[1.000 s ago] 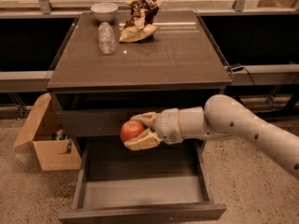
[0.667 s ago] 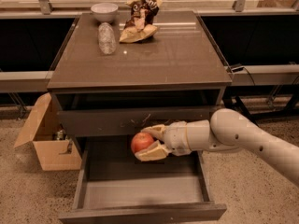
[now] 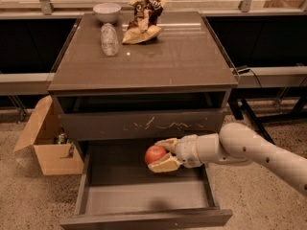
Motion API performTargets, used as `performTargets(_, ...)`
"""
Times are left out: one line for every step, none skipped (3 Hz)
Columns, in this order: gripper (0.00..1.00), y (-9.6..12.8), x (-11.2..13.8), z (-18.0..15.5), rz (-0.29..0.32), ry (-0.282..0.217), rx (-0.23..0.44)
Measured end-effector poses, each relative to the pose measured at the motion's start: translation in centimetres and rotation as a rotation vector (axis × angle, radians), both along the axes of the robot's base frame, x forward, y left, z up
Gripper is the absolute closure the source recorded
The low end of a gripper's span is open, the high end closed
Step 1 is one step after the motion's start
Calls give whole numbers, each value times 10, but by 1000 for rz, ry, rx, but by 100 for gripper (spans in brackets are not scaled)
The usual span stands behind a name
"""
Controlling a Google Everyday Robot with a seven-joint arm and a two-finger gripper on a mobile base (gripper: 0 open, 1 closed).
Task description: Place apple into middle drawer
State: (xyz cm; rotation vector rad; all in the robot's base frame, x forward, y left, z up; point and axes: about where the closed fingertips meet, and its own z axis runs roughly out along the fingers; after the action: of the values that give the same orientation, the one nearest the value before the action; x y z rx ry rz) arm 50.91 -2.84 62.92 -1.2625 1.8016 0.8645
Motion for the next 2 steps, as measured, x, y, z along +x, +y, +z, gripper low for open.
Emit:
performTargets(100,0,2,-20,-6,39,-20)
performTargets(100,-6,9,-70,-26,96,-60)
